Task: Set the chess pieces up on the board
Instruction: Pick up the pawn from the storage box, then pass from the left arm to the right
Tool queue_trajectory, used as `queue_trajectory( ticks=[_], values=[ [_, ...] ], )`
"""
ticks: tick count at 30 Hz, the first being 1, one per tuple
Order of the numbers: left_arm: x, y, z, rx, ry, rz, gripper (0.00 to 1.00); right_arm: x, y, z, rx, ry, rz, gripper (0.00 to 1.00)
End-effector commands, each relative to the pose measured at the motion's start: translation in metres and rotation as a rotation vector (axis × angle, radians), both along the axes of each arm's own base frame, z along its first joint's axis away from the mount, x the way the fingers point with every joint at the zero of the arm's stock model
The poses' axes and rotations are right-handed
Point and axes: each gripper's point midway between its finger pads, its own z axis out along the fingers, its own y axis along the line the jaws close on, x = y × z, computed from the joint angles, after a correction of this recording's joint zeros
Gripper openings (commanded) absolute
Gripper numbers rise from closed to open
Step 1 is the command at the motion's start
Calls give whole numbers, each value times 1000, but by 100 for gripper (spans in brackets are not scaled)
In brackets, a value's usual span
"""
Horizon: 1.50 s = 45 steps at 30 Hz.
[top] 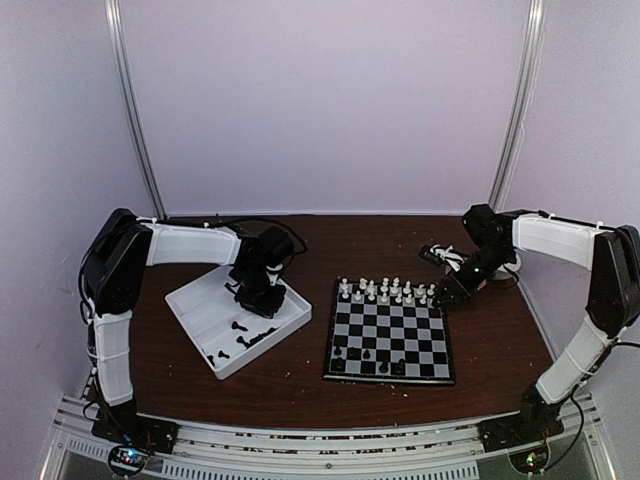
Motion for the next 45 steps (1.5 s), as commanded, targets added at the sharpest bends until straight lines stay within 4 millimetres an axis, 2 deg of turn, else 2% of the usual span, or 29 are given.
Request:
queue_trajectory(
  ticks=[1,3,6,12,16,20,25,28,32,36,40,45],
  values=[
    [-5,6,-6,23,29,-10,10,1,5,8,19,-11,16,32],
    [-6,7,-2,24,23,-21,7,2,5,9,19,-14,14,32],
    [-5,4,14,-12,-38,-74,5,4,7,16,35,-26,3,32],
    [-6,-16,65,-84,-224,-281,5,6,24,53,145,-58,-9,32],
    [-16,-48,102,-194,-341,-399,5,2,41,73,201,-33,31,34],
    [-40,-99,139,-348,-469,-566,6,-3,68,95,301,39,75,34],
    [-70,-153,177,-499,-587,-721,6,-20,110,100,403,214,146,38],
    [-83,-175,188,-558,-605,-777,6,-41,132,97,427,336,211,39],
    [-95,-192,197,-590,-632,-819,6,-50,152,93,453,404,229,39],
    [-101,-199,198,-605,-629,-835,6,-56,160,97,511,468,234,40],
    [-105,-205,198,-612,-624,-850,6,-50,167,102,561,488,217,40],
    [-107,-208,200,-613,-628,-854,7,-53,172,103,565,502,226,39]
  ],
)
